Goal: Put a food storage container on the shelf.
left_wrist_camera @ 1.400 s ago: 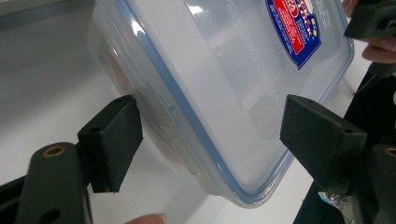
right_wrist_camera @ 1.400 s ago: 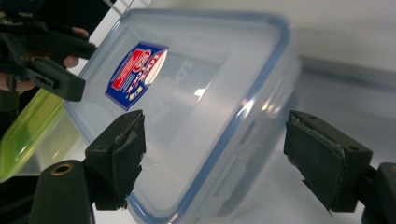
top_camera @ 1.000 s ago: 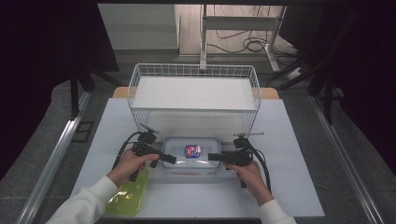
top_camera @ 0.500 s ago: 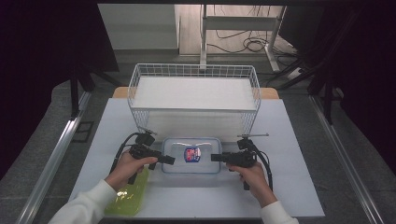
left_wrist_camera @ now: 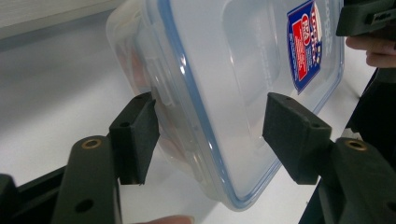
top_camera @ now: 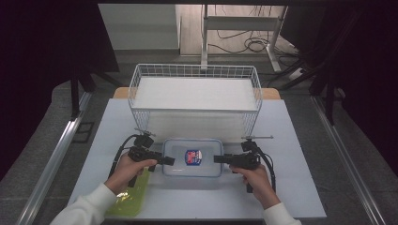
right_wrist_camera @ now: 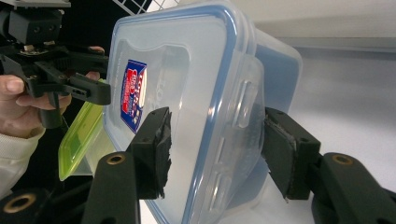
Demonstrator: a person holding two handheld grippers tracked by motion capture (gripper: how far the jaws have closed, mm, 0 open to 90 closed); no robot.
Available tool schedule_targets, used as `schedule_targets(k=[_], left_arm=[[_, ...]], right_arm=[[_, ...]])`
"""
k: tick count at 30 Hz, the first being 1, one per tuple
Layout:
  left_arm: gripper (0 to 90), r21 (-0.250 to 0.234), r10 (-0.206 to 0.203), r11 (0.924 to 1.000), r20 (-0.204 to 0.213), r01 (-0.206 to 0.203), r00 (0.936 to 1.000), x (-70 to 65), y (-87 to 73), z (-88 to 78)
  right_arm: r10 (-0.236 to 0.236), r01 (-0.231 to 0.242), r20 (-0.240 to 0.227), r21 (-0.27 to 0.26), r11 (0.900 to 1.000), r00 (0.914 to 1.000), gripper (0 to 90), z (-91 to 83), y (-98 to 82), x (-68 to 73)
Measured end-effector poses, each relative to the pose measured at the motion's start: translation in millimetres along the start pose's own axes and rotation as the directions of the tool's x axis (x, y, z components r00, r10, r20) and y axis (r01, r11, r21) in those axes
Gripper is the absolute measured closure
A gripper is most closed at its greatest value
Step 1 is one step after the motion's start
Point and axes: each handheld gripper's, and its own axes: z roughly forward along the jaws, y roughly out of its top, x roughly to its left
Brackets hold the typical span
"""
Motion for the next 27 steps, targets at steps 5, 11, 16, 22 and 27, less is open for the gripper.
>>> schedule_targets(k=[5, 11, 16, 22, 27], left_arm=[[37.7, -0.022, -0.010, 0.9997, -0.012, 0.009, 0.9999, -4.1, -0.7, 0.3], [40.2, -0.038, -0.004, 0.9993, -0.025, 0.003, 0.9997, -8.8, -1.8, -1.2], [41.8, -0.035, 0.029, 0.9989, -0.041, -0.030, 0.9988, -14.3, -3.1, -1.7], [41.8, -0.032, 0.044, 0.9985, -0.040, -0.045, 0.9982, -21.4, -3.8, 0.1], [42.1, -0.053, 0.056, 0.9969, -0.054, -0.059, 0.9970, -27.0, -1.4, -7.8]], right_arm=[[-0.010, 0.010, 0.010, -0.009, 1.000, 0.9999, 45.8, -1.7, -2.2, 2.9], [0.000, 0.000, 0.009, -0.026, 1.000, 1.0000, 48.4, -5.9, -4.8, 4.6], [0.001, 0.000, 0.020, -0.042, 0.999, 0.9998, 49.0, -10.5, -7.9, 7.6], [-0.008, 0.010, 0.029, -0.058, 0.998, 0.9995, 49.1, -18.5, -10.1, 10.0], [-0.010, 0.011, 0.022, -0.075, 0.997, 0.9997, 49.1, -21.6, -8.7, 13.4]])
